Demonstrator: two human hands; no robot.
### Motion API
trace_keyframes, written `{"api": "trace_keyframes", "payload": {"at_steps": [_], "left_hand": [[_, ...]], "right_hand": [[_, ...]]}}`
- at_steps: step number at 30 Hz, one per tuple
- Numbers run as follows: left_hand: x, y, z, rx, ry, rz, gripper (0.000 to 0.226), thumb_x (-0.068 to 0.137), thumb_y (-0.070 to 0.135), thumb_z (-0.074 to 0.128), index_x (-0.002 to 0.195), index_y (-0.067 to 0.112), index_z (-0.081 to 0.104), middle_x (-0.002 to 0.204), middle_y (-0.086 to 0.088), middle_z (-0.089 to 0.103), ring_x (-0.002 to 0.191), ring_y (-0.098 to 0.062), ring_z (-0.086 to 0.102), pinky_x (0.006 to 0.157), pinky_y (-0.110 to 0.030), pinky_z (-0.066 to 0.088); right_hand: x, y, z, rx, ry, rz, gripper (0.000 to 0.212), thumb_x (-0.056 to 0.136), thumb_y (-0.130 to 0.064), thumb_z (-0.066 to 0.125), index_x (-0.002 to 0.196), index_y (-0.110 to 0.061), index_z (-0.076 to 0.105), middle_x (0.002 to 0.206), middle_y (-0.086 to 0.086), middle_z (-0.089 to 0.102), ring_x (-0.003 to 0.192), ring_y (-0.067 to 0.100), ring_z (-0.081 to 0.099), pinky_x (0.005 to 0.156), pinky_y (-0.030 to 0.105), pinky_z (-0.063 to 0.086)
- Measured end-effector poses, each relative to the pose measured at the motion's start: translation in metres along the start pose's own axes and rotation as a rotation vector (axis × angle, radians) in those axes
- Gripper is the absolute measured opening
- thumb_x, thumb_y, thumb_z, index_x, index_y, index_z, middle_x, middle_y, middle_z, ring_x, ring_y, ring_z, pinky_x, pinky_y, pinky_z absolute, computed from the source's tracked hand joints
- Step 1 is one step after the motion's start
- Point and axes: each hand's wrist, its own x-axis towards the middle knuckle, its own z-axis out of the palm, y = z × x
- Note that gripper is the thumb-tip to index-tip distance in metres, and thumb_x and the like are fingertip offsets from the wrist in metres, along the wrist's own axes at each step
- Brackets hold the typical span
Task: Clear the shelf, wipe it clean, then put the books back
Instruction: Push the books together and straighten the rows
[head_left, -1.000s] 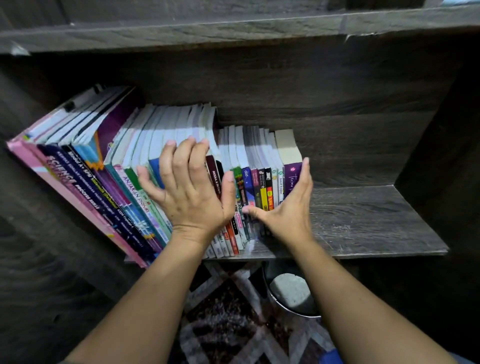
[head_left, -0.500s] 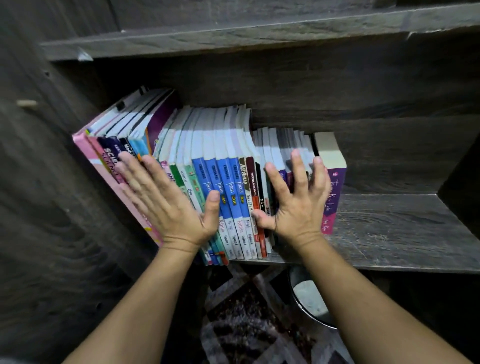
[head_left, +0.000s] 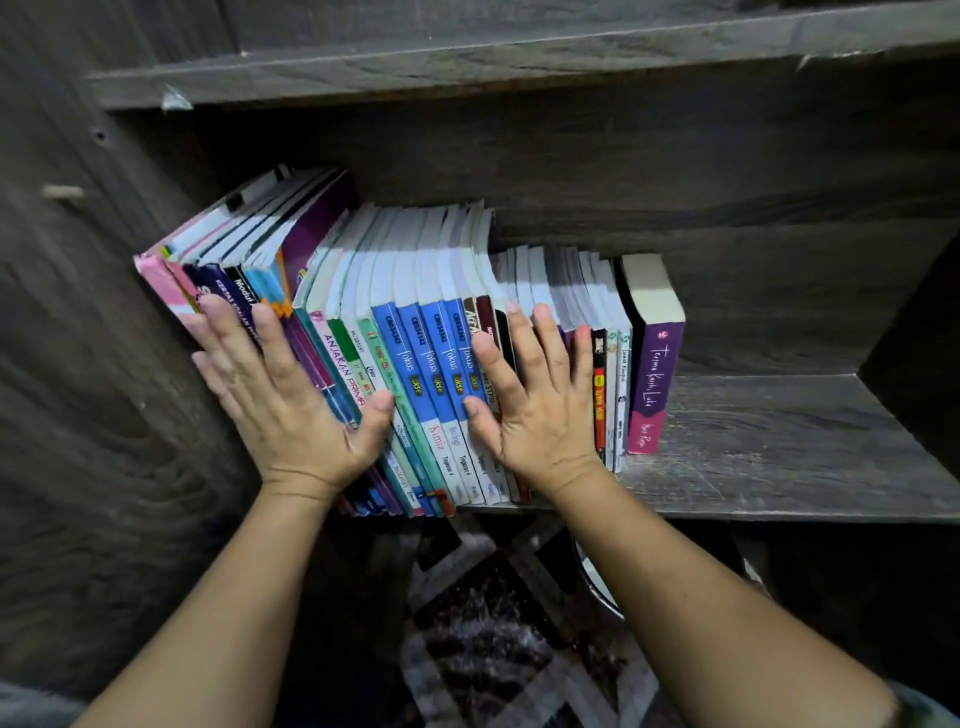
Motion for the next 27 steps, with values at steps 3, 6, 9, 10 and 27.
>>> {"api": "trace_keyframes", "payload": {"at_steps": [3,6,9,10,27], "left_hand": [[0.003,0.033,-0.013,-0.008,0.023,-0.027,0.092,0.084,0.055,0.040,0.144,-0.011,0.020,0.146,-0.043,0.017,0.139,-0.054,0.008,0.110,-0.068,-0.001],[0.002,0.086,-0.021,-0.099,-0.028,0.208,0.078,0.087,0.047,0.048,0.144,-0.002,0.027,0.151,-0.026,0.021,0.139,-0.048,0.016,0.113,-0.059,-0.004],[0.004,0.129,-0.011,-0.093,-0.100,0.330,0.070,0.086,0.039,0.056,0.145,0.006,0.037,0.153,-0.020,0.028,0.142,-0.041,0.019,0.114,-0.059,-0.001],[0.007,0.137,-0.004,-0.062,-0.131,0.285,0.069,0.086,0.039,0.056,0.145,0.008,0.039,0.154,-0.020,0.028,0.143,-0.040,0.017,0.113,-0.060,-0.002],[-0.012,0.178,0.019,-0.033,-0.211,0.314,0.047,0.084,0.038,0.054,0.122,0.010,0.057,0.146,-0.016,0.036,0.140,-0.041,0.020,0.113,-0.059,-0.006]], "right_hand": [[0.001,0.012,-0.023,0.039,0.004,-0.060,0.060,0.095,-0.051,0.035,0.151,-0.033,0.020,0.152,0.010,0.031,0.141,0.031,0.029,0.115,0.053,0.018],[-0.005,0.046,-0.054,-0.053,0.004,-0.016,0.055,0.093,-0.044,0.044,0.144,-0.029,0.034,0.151,0.013,0.040,0.139,0.032,0.032,0.112,0.054,0.022],[-0.014,0.085,-0.075,-0.091,-0.140,0.382,0.070,0.093,-0.054,0.047,0.152,-0.029,0.020,0.159,0.018,0.018,0.145,0.040,0.019,0.113,0.060,0.016],[-0.016,0.095,-0.079,0.015,-0.230,0.511,0.080,0.091,-0.061,0.047,0.154,-0.032,0.010,0.161,0.018,0.007,0.146,0.040,0.014,0.114,0.060,0.018],[-0.067,0.137,-0.088,0.608,-0.693,0.681,0.101,0.069,-0.055,0.078,0.151,-0.030,0.027,0.147,0.003,0.043,0.133,0.015,0.043,0.111,0.029,0.033]]}}
